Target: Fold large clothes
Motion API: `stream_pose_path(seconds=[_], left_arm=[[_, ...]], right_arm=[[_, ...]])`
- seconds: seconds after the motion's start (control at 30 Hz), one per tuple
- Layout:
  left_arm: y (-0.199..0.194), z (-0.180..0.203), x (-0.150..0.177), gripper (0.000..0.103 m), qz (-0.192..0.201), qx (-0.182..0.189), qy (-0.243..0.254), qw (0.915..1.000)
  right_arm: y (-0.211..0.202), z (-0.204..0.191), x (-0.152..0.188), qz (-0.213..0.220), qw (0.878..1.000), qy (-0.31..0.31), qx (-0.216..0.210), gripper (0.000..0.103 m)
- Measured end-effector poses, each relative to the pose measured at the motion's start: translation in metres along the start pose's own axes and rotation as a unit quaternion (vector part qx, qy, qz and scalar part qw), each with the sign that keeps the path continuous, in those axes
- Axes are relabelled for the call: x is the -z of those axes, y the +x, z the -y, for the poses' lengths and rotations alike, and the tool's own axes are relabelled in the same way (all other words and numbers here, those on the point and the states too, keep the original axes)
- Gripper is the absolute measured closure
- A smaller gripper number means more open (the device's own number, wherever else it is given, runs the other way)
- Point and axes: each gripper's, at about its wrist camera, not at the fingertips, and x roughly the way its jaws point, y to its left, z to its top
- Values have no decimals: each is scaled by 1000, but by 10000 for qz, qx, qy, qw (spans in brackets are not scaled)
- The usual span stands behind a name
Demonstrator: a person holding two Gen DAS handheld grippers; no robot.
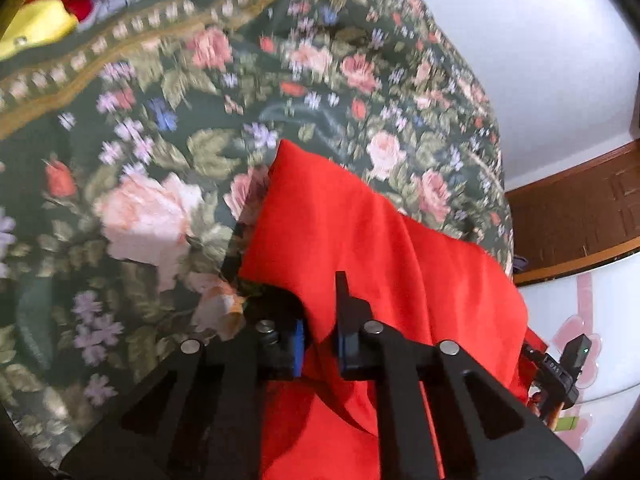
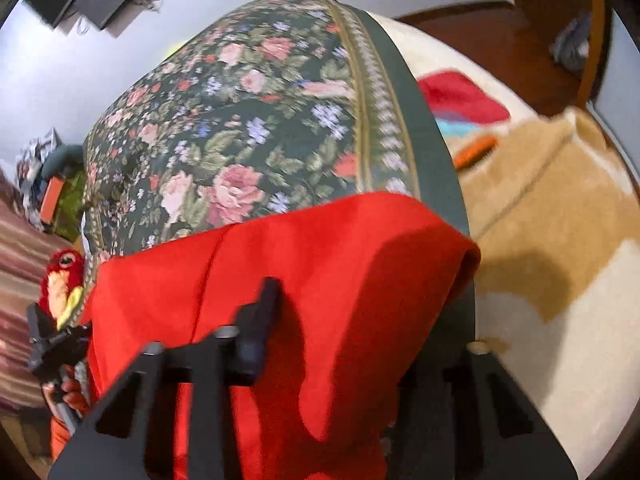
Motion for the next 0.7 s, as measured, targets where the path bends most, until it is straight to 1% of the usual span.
stream_pose_path(seconds=[0.07,0.13,0.27,0.4,0.47,0.53,0.6,0.7], left_arm=[[-13,9,-1,93,170,-88,196,9996],[-29,23,-4,93,368,-146,448,9982],[-63,53,-15,93,799,-192,927,9923],[-76,73,-33,93,1070,-301,1206,9865],[-75,80,-43,93,1190,-439,1323,9831],[-66,81,-53,93,1234,-563,1356,9814],[-54,78,-61,93,1211,-675,1323,9815],[-29,64,-73,93,1046,-848,1140,9843]], right_arm=[[-9,-10,-7,170,9998,-144,-17,89],[-17,-19,-13,334,9991,-261,-38,90],[-26,-37,-29,650,9968,-455,-94,91],[-22,-55,-48,950,9940,-546,-59,91],[-18,-62,-54,1041,9931,-537,-26,91],[-9,-66,-63,1109,9922,-561,71,91],[-2,-68,-69,1146,9914,-606,167,91],[14,-68,-77,1116,9909,-662,344,91]])
